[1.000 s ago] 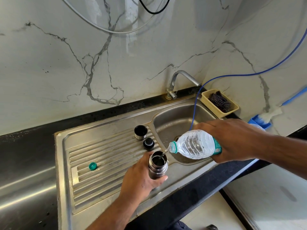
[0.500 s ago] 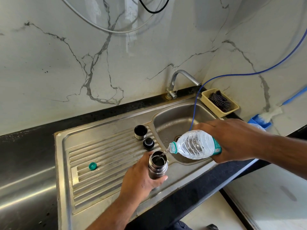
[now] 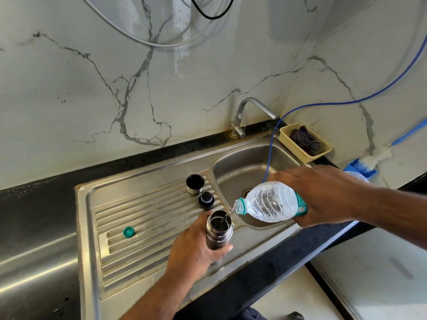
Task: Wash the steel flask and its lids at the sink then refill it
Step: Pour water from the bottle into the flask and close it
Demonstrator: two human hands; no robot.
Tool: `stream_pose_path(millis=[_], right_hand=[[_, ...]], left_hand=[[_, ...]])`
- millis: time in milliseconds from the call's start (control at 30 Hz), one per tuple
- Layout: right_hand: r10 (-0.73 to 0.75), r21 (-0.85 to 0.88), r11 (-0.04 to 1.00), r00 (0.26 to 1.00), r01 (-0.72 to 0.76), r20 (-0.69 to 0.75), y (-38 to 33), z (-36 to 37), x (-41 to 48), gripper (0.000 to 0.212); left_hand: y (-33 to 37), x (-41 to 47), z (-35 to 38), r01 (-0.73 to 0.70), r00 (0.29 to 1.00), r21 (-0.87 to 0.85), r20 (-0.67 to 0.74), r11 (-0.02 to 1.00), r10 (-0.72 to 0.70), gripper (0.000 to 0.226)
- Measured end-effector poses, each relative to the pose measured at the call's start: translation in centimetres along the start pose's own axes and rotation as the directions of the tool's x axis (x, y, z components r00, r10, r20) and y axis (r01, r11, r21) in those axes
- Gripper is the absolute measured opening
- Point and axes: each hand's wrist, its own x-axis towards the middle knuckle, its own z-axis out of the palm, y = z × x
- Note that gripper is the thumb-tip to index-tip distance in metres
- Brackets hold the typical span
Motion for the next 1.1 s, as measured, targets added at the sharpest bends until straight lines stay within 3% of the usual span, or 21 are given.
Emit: stream_pose_path(millis=[467, 667, 733, 900, 1100], right_hand=[[-0.002, 0.001, 1.0, 1.0, 0.002, -0.001, -0.2, 0.2, 0.1, 0.094], [0.037, 0.278, 0.961, 0.997, -0.016, -0.068, 0.0, 2.8, 0.9, 0.094], [0.066, 0.447, 0.894, 0.991, -0.006, -0.117, -0.1, 4.2, 1.2, 0.091], [0.256, 0.789, 0.613, 0.939, 0.026, -0.23, -0.3, 8.6, 1.7, 0.083], [0.514, 0.969, 0.247, 0.847, 0.005, -0.136, -1.9, 15.5, 3.3, 0.078]], left_hand=[[0.2, -0.2, -0.1, -0.013, 1.0, 0.003, 0.007, 1.0, 0.013, 0.072], [0.2, -0.2, -0.3, -0.004, 1.0, -0.023, 0.012, 1.0, 0.005, 0.072], [0.2, -0.2, -0.3, -0.002, 1.0, -0.039, 0.021, 0.999, 0.003, 0.071], [-0.1, -0.1, -0.1, 0.016, 0.999, -0.1, 0.046, 0.995, -0.011, 0.071], [0.1, 0.0, -0.3, 0.014, 0.998, -0.191, 0.056, 0.982, -0.003, 0.067]])
